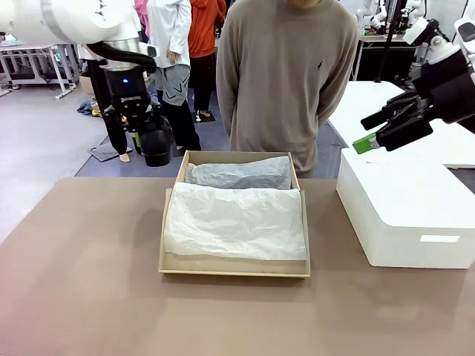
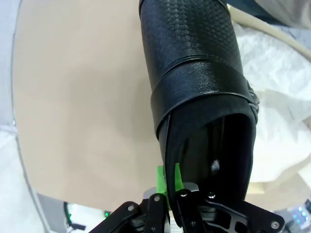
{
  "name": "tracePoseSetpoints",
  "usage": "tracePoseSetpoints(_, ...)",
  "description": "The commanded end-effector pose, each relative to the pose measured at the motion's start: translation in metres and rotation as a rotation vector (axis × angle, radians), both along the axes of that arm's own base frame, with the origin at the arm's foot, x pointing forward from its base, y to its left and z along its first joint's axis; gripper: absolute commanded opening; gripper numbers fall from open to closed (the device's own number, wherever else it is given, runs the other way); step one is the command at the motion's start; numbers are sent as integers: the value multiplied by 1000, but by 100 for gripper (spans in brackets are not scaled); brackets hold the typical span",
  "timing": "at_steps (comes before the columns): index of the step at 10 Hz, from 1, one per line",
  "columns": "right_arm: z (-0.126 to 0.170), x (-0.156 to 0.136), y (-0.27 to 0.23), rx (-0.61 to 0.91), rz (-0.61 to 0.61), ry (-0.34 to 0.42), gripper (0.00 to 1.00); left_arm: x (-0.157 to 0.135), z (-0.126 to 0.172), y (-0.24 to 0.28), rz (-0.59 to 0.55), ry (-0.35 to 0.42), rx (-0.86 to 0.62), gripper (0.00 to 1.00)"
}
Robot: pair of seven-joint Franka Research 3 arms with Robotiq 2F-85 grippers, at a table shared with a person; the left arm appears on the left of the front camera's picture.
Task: Pack the shoes into the box.
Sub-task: Place the other shoe of the Shoes into the Shoes Box.
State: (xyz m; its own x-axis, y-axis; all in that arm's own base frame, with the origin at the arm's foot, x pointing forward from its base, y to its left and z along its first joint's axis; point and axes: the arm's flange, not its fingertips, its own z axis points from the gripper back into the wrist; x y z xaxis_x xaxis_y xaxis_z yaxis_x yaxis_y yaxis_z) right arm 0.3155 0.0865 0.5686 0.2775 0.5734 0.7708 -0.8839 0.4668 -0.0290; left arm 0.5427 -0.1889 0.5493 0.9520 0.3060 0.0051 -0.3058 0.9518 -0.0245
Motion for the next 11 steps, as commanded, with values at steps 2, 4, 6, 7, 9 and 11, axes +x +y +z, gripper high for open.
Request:
tracePoseSetpoints(2,0,3,0,19,26,-15,100,0,-2,-48,68,-32,85,0)
tracePoseSetpoints(4,0,3,0,19,26,-15,100,-6,-7,-39,47,-14,52,0)
tracePoseSetpoints(6,0,3,0,19,26,-15,100,-6,-7,-39,47,-14,52,0)
tracePoseSetpoints(7,0,3,0,19,26,-15,100,-6,-7,-39,47,-14,52,0)
tracePoseSetpoints(9,0,3,0,19,26,-15,100,-6,-7,-39,47,-14,52,0)
tracePoseSetpoints(11,0,3,0,19,26,-15,100,-4,-11,-59,183,-19,76,0)
